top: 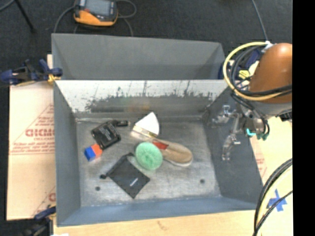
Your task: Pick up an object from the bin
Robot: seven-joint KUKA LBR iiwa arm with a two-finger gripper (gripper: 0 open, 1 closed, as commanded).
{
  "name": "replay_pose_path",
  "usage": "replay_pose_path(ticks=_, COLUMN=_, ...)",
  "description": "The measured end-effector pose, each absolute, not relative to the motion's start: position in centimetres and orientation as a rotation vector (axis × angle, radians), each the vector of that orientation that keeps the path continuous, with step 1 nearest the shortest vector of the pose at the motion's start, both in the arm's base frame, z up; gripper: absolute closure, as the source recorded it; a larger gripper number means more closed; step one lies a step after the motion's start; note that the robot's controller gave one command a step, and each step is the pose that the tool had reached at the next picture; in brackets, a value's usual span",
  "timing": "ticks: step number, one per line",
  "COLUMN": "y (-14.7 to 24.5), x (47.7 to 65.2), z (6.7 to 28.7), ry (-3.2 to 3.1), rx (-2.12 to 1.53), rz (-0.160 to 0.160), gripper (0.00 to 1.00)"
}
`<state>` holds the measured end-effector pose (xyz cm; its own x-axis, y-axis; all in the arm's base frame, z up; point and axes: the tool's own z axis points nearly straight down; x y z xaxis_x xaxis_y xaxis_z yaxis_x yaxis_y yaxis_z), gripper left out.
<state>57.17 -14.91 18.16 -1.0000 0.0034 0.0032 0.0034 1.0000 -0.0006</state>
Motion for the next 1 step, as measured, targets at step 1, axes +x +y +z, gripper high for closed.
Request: replay_pose_path(ticks=1, y=-14.87, x=57.36, z=18.59, ry=-3.146, rx=0.0, rz=0.004, gripper=0.0)
